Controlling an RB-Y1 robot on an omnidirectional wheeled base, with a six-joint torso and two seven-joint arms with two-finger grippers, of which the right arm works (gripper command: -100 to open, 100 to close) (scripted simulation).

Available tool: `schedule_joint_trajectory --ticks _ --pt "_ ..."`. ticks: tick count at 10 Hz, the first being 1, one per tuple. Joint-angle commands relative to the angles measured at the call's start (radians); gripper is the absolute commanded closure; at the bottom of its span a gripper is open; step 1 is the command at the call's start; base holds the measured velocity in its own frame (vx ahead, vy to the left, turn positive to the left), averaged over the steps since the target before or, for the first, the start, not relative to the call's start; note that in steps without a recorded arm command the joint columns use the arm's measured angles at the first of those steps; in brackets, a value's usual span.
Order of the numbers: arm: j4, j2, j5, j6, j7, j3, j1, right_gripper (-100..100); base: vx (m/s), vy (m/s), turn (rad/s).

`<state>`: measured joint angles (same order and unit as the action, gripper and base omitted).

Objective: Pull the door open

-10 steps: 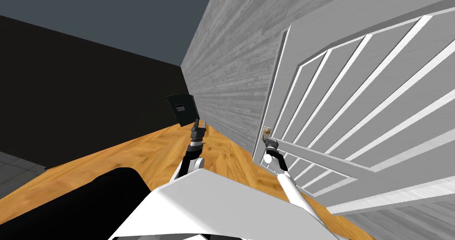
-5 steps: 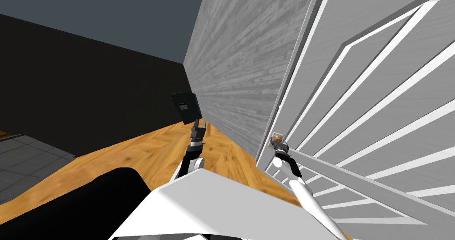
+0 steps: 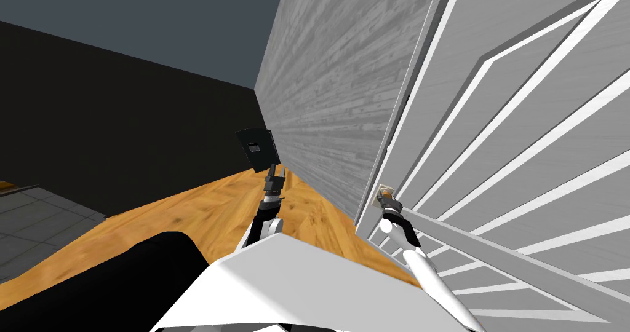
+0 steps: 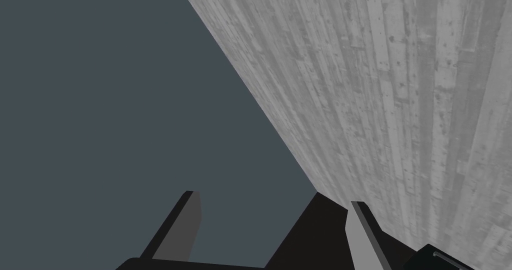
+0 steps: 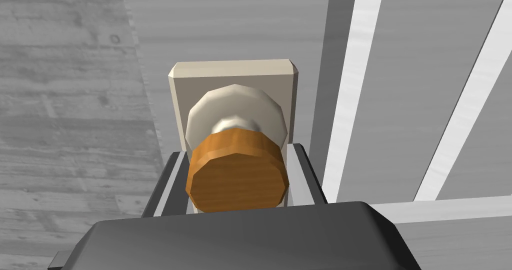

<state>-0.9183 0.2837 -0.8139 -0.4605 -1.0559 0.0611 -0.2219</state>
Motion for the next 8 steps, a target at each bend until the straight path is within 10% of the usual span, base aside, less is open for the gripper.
schedule_joint_trajectory --ticks 1,8 --pt "0.000 -0.001 0.000 0.001 0.001 -0.001 0.000 100 -0.012 -0.001 0.009" --pt "-0.027 0.035 -0.005 0.011 -0.057 -0.049 0.021 100 -0.119 -0.029 0.086"
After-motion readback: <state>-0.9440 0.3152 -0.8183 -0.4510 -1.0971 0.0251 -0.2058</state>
